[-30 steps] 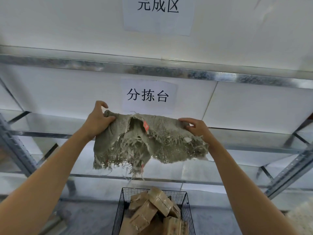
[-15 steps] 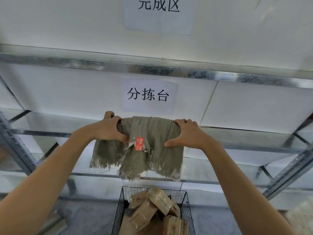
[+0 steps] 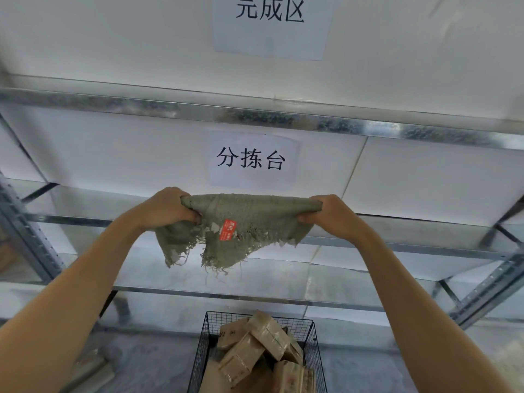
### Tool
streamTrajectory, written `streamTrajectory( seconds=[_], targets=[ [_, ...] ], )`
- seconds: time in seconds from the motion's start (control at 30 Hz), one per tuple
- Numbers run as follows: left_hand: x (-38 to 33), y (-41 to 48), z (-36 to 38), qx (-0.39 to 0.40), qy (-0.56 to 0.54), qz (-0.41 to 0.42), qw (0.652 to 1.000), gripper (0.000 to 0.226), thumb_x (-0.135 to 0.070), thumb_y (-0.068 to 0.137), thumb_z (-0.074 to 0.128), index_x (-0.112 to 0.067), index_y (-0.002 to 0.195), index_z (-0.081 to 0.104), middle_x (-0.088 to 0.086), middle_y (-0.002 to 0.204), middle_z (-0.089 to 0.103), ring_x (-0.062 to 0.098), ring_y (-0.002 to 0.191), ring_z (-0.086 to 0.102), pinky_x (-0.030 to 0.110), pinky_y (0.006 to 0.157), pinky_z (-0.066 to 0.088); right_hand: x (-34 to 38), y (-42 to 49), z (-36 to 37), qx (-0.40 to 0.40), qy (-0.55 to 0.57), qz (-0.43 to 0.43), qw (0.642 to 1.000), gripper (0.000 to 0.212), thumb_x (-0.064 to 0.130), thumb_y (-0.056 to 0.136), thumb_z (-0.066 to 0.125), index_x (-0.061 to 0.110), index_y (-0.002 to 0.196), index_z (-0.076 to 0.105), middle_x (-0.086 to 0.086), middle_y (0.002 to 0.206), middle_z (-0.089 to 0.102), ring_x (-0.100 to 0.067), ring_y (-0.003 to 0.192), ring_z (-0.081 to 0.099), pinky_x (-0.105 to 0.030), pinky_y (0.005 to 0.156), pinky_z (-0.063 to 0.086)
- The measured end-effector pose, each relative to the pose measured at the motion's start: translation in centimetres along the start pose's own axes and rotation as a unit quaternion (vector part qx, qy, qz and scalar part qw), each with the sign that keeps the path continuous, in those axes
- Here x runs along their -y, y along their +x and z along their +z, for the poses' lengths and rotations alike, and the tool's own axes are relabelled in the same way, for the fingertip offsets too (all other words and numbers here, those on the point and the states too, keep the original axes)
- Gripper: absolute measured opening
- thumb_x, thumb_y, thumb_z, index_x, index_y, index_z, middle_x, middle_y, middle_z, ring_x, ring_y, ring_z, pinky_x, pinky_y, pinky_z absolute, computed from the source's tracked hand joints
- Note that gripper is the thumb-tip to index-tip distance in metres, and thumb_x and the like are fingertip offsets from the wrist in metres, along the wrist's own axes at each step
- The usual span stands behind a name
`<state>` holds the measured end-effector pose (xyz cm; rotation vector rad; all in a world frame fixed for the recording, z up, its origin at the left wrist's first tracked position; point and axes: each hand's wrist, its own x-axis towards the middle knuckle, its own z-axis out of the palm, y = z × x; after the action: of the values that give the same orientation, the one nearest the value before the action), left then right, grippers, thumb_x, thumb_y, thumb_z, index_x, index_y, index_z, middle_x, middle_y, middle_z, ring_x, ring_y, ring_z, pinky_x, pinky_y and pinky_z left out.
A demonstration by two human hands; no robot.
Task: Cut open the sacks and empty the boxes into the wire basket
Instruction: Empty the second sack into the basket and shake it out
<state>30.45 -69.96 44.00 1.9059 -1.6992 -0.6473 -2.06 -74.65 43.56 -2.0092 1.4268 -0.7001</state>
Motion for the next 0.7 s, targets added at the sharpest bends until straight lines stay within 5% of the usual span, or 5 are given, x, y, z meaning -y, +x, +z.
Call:
streamTrajectory(
  seconds=[0.17,0.3,0.37,0.5,0.7],
  targets=[
    [1.1,-1.4,-1.3,-0.051,-0.174,-0.028,0.983,0.035,-0.019,0.080,0.074,-0.014,0.109,0.056,0.006,0.098,0.062,0.018,0.078,0.062,0.022,0.059,0.048,-0.3,-0.3,-0.6,-0.028,0.154,0.027,0.987,0.034,0.020,0.088,0.066,0.010,0.119,0.058,-0.011,0.100,0.069,-0.026,0.085,0.068,-0.029,0.065,0.057],
    [0.9,-1.8,-1.0,-0.121,-0.217,-0.022,0.968,0.039,-0.013,0.084,0.070,-0.018,0.114,0.047,0.006,0.094,0.061,0.018,0.065,0.057,0.012,0.047,0.046,-0.4,0.0,0.2,-0.038,0.146,0.034,0.988,0.058,0.017,0.091,0.062,0.025,0.141,0.035,-0.016,0.097,0.068,-0.040,0.088,0.067,-0.049,0.075,0.056],
    [0.7,-1.9,-0.9,-0.125,-0.192,-0.006,0.973,0.029,-0.008,0.087,0.066,-0.016,0.109,0.048,0.007,0.090,0.060,0.019,0.061,0.054,0.010,0.044,0.043,-0.3,0.0,0.6,-0.022,0.152,0.013,0.988,0.055,0.011,0.093,0.057,0.027,0.142,0.037,-0.016,0.104,0.068,-0.042,0.092,0.065,-0.050,0.077,0.056],
    [0.6,-2.6,-1.1,-0.126,-0.150,0.013,0.981,0.016,0.000,0.089,0.058,-0.014,0.097,0.054,0.003,0.090,0.057,0.015,0.067,0.052,0.020,0.056,0.043,0.3,0.2,1.1,-0.014,0.141,-0.046,0.989,0.042,-0.004,0.094,0.044,0.020,0.125,0.059,0.002,0.120,0.060,-0.018,0.103,0.059,-0.018,0.068,0.055],
    [1.9,-4.5,-1.5,-0.121,-0.207,-0.017,0.971,0.029,0.008,0.090,0.050,-0.017,0.089,0.064,0.004,0.080,0.063,0.004,0.047,0.058,0.014,0.039,0.041,1.1,1.1,2.8,-0.002,0.185,-0.045,0.982,0.042,-0.005,0.091,0.048,0.023,0.117,0.065,0.010,0.106,0.059,-0.012,0.095,0.060,-0.029,0.079,0.057]
  ],
)
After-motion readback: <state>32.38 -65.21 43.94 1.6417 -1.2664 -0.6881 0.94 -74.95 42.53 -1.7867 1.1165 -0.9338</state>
